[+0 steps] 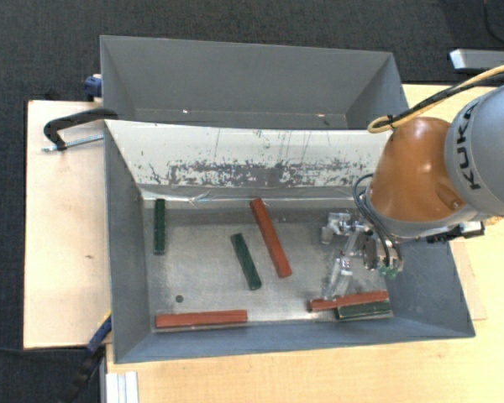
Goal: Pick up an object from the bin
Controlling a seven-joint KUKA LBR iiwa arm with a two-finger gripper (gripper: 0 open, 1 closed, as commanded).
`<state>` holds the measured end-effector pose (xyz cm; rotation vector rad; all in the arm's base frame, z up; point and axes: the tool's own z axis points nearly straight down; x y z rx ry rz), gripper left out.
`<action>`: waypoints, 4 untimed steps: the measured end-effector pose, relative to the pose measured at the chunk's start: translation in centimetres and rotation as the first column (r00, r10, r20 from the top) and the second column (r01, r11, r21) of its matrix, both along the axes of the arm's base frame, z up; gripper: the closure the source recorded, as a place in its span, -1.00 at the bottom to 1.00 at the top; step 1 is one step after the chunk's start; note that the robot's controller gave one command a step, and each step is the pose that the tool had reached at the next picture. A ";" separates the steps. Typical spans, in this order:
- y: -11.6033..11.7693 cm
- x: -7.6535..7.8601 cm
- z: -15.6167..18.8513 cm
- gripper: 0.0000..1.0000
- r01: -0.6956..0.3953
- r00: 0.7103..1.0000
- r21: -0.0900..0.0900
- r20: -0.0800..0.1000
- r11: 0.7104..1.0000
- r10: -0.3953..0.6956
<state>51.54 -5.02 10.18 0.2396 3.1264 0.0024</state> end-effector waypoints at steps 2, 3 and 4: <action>3.4 -0.9 -0.3 -1.00 0.017 1.000 0.000 -0.009 1.000 -0.017; 2.7 -1.2 -0.6 -1.00 -0.013 1.000 0.001 -0.002 1.000 0.013; -2.4 -1.6 -2.7 -1.00 0.061 0.998 0.001 -0.007 0.998 -0.061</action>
Offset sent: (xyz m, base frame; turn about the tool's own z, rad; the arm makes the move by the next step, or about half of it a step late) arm -0.0021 0.0654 -0.0171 -0.1155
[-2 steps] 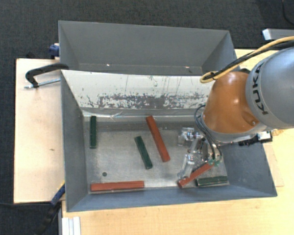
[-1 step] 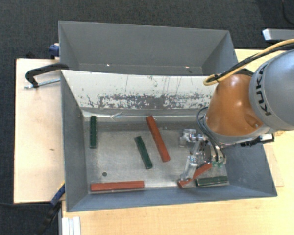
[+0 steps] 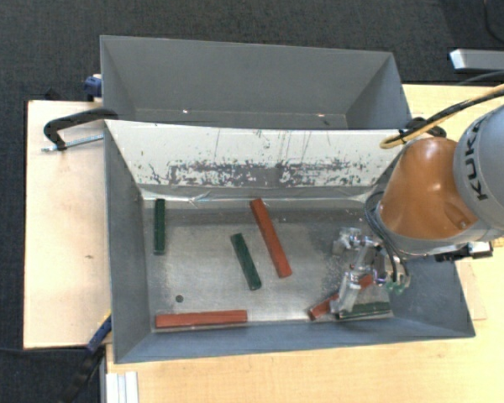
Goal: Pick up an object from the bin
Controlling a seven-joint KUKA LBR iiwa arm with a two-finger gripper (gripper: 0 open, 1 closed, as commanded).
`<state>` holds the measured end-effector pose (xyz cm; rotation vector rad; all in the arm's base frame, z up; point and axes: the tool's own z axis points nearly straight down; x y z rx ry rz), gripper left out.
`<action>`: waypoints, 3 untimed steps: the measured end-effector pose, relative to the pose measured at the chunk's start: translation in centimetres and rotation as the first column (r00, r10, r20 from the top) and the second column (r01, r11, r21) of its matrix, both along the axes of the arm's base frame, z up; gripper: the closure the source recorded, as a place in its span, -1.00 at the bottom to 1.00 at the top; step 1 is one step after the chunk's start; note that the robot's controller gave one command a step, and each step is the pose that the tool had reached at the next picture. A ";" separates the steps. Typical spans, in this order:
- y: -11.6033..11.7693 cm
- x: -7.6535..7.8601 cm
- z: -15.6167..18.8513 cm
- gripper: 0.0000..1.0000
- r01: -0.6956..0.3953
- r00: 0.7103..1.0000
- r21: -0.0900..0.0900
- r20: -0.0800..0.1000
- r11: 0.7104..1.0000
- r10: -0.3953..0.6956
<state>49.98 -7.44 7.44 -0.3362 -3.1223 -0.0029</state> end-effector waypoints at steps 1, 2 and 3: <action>-1.7 -0.4 0.1 -1.00 -0.148 0.989 -0.003 0.001 0.989 0.148; 3.3 0.8 -0.3 1.00 -0.681 0.733 -0.005 0.007 0.733 0.681; 3.3 0.8 -0.3 1.00 -0.681 0.733 -0.005 0.007 0.733 0.681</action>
Offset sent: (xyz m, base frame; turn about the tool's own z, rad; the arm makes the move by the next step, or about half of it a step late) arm 0.0058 0.0313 -0.0044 -0.7490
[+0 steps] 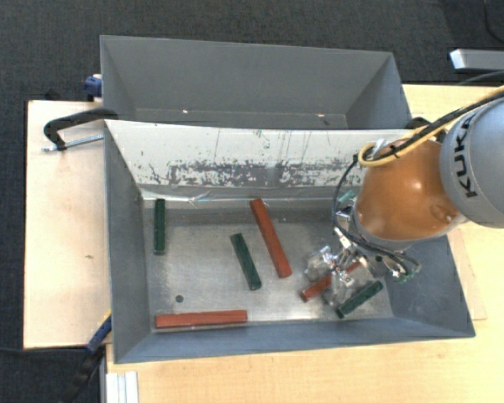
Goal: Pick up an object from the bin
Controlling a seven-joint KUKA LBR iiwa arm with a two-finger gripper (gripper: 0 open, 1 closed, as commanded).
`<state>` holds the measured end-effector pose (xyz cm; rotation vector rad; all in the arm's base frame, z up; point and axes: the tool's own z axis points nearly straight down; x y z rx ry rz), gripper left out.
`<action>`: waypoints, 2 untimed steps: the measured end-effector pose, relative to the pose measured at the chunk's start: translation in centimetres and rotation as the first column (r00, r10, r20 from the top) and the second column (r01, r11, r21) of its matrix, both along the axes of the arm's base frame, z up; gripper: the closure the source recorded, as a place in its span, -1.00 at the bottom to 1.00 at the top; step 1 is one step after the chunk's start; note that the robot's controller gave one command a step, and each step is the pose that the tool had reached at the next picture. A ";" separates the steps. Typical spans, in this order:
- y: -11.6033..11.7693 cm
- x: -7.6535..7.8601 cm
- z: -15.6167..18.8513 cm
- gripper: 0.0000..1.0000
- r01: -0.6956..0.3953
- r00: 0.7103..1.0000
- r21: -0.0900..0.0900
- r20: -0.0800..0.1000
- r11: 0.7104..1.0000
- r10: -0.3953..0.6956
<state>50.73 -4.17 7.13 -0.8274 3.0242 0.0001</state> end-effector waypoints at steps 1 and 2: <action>-1.3 0.9 4.0 1.00 0.020 1.000 0.001 -0.009 1.000 -0.020; -1.9 1.3 14.1 1.00 0.069 0.998 0.000 -0.001 0.998 -0.069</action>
Offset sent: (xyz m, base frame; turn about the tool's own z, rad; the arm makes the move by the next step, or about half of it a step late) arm 0.0121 -0.0196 0.1405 0.0677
